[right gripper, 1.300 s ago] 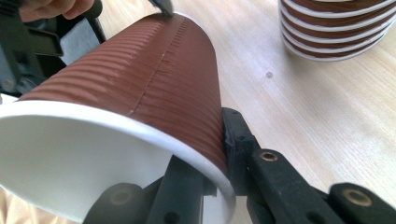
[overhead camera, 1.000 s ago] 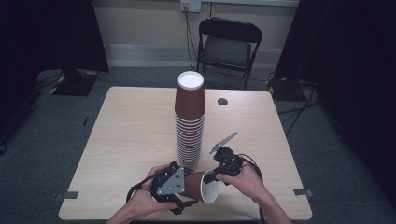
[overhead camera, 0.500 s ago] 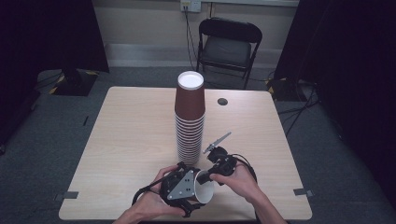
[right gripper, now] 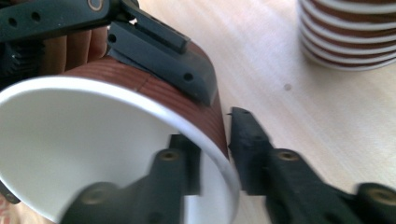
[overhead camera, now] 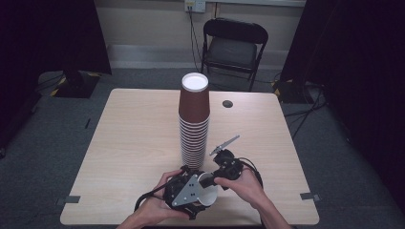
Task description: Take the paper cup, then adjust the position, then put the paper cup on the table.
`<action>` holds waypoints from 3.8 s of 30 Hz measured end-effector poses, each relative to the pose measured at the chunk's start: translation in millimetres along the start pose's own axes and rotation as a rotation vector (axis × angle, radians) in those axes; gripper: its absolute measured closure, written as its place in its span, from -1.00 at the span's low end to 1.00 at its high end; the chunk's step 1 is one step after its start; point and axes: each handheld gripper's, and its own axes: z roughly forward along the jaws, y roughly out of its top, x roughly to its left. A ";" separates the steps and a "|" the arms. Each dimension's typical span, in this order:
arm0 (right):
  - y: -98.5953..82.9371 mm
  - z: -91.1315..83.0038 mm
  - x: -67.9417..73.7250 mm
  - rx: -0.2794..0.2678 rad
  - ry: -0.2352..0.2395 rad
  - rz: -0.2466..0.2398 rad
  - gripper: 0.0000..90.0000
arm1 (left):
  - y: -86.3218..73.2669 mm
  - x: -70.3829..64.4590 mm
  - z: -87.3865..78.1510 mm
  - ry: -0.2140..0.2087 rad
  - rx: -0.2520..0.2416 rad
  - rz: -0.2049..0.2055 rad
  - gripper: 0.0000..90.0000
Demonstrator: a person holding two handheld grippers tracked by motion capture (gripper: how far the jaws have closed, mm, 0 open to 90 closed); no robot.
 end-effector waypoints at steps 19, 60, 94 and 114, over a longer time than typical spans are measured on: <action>-14.6 -33.3 -7.5 -0.283 -0.035 0.019 0.04 | -18.1 16.8 -19.9 -0.002 -0.130 -0.247 -0.79; -47.7 -74.0 -33.4 -0.577 -0.285 0.022 -0.31 | -42.5 56.2 -90.4 0.183 -0.278 -0.561 -0.80; -83.4 -65.0 -51.5 -0.555 -0.326 0.073 -0.32 | -82.1 104.4 -92.3 0.400 -0.224 -0.671 -0.83; -85.9 -67.3 -53.9 -0.554 -0.332 0.083 -0.32 | -111.4 138.1 -68.1 0.514 -0.247 -0.768 -0.83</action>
